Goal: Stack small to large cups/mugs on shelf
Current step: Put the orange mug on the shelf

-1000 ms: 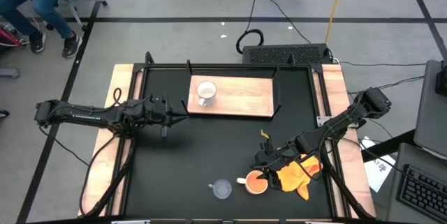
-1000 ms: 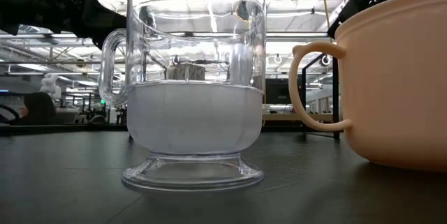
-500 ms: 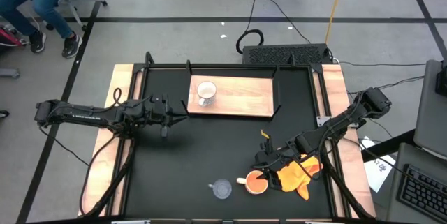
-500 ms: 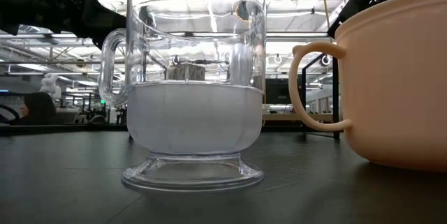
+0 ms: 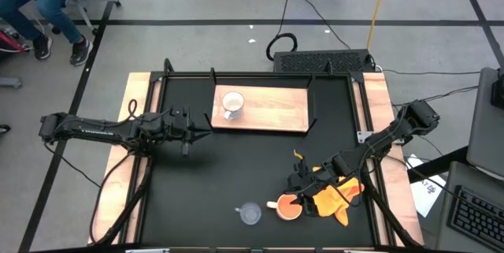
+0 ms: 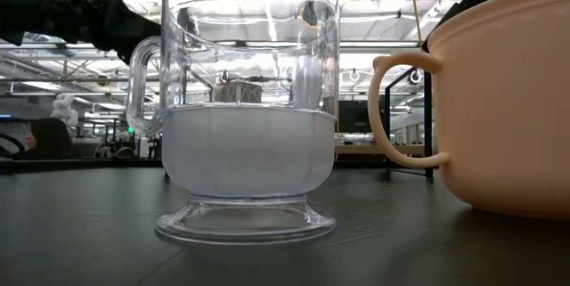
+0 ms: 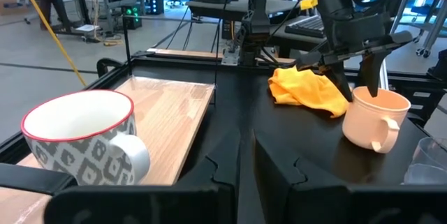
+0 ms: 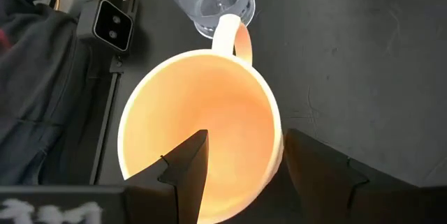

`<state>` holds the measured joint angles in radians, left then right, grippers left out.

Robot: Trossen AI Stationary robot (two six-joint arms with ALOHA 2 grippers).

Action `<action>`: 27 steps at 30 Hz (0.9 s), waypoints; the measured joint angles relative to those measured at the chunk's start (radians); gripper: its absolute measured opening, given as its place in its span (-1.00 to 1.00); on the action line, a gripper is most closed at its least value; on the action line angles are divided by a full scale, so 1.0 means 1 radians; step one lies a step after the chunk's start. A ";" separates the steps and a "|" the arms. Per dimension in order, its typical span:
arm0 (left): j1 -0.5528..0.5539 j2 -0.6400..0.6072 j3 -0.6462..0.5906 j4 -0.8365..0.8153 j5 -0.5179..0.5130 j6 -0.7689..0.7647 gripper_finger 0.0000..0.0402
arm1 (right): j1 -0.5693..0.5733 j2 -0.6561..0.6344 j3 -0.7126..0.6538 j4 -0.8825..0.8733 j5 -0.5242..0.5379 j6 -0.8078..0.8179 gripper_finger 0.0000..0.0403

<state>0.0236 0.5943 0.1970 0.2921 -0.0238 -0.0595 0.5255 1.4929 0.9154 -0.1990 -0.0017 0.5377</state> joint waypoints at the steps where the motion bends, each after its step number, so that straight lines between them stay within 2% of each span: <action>1: 0.000 0.000 0.000 -0.003 0.000 0.000 -0.80 | 0.000 0.000 0.000 0.000 0.000 0.000 -0.10; 6: 0.000 0.000 0.000 -0.005 0.000 0.000 -0.80 | 0.000 0.000 0.000 0.000 0.004 -0.024 -0.10; 10: 0.000 0.000 0.000 -0.005 0.000 -0.001 -0.80 | -0.001 0.000 0.000 0.000 0.057 -0.034 -0.10; 27: 0.000 0.000 0.000 -0.010 0.000 -0.001 -0.80 | -0.009 0.011 -0.028 0.012 0.060 -0.050 -0.12</action>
<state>0.0237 0.5944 0.1970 0.2820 -0.0238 -0.0605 0.5163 1.5035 0.8875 -0.1871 0.0584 0.4875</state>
